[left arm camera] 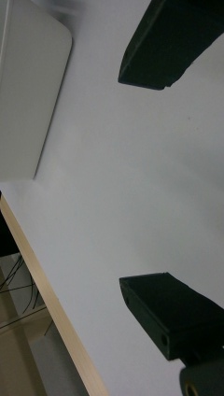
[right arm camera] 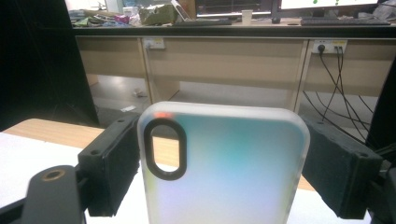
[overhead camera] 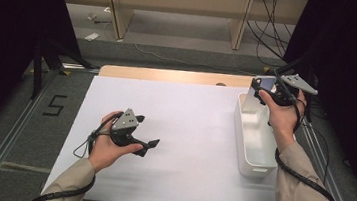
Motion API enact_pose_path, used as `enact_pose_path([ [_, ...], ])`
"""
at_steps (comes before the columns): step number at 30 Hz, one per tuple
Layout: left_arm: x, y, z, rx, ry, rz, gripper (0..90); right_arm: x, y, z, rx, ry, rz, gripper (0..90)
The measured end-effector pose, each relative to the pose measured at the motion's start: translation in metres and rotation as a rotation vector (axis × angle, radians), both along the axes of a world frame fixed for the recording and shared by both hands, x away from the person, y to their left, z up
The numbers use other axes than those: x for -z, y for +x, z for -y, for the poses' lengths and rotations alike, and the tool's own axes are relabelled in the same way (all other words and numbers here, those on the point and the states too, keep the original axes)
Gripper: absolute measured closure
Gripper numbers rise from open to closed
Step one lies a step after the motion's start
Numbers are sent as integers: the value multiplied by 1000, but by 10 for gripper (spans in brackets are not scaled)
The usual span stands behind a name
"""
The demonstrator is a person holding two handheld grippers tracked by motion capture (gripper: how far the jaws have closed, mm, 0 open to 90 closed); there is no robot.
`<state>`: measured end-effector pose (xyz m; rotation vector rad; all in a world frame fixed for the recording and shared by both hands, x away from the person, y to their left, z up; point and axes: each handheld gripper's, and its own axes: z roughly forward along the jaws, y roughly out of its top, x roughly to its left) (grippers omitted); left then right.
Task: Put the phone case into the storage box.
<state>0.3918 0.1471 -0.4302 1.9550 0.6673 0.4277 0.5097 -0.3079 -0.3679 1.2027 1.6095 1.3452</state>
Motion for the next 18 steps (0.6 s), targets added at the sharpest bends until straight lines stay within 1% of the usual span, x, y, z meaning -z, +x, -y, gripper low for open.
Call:
enact_pose_path([
  [18, 0, 0, 0, -1, -3, -1, 35, 1, 3, -2, 3, -5, -1, 183],
])
